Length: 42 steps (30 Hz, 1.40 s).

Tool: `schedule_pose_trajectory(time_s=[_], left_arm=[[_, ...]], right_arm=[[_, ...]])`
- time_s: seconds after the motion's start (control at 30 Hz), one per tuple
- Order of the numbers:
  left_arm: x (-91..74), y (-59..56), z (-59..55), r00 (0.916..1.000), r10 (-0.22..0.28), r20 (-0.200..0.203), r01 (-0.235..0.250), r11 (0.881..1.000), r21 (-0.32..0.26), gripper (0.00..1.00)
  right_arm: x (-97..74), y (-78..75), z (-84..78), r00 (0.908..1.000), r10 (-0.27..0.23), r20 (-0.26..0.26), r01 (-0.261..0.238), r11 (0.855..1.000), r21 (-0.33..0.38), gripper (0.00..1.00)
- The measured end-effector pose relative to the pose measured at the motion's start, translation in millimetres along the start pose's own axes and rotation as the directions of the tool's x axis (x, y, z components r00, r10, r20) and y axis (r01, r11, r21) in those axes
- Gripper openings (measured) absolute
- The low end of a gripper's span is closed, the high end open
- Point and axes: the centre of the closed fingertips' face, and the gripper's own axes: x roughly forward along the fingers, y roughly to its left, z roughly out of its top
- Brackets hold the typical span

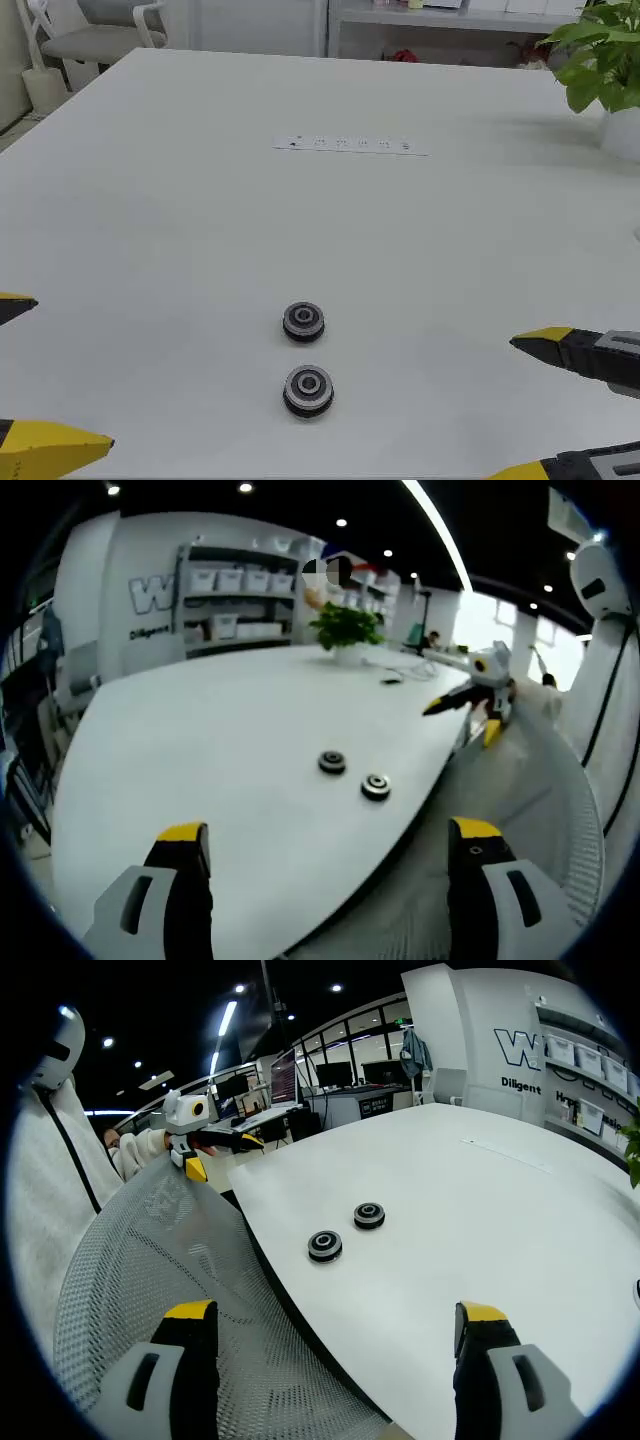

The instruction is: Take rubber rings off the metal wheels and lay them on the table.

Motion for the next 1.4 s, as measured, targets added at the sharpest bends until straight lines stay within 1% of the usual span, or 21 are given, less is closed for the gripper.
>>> schedule_pose_trajectory(time_s=[0.77,0.93,1.2,1.4], left_arm=[[-0.2,0.0,-1.1,0.9999,0.009,-0.010,-0.008,1.000,0.010,1.00],[-0.4,0.9,-2.4,0.9998,0.015,-0.014,-0.015,1.000,0.005,1.00],[-0.5,0.6,-2.4,0.9996,0.020,-0.019,-0.019,1.000,0.015,1.00],[-0.3,0.6,-2.9,0.9996,0.016,-0.022,-0.015,1.000,0.013,1.00]], right_arm=[[-0.2,-0.4,-0.8,1.0000,-0.002,0.002,0.002,1.000,0.007,0.92],[-0.1,0.2,-0.7,1.0000,0.000,0.003,0.000,1.000,0.008,0.91],[0.0,0.9,-0.8,1.0000,0.004,0.004,-0.004,1.000,0.012,0.91],[0.1,1.5,-0.4,0.9999,0.009,0.008,-0.009,1.000,0.022,0.90]])
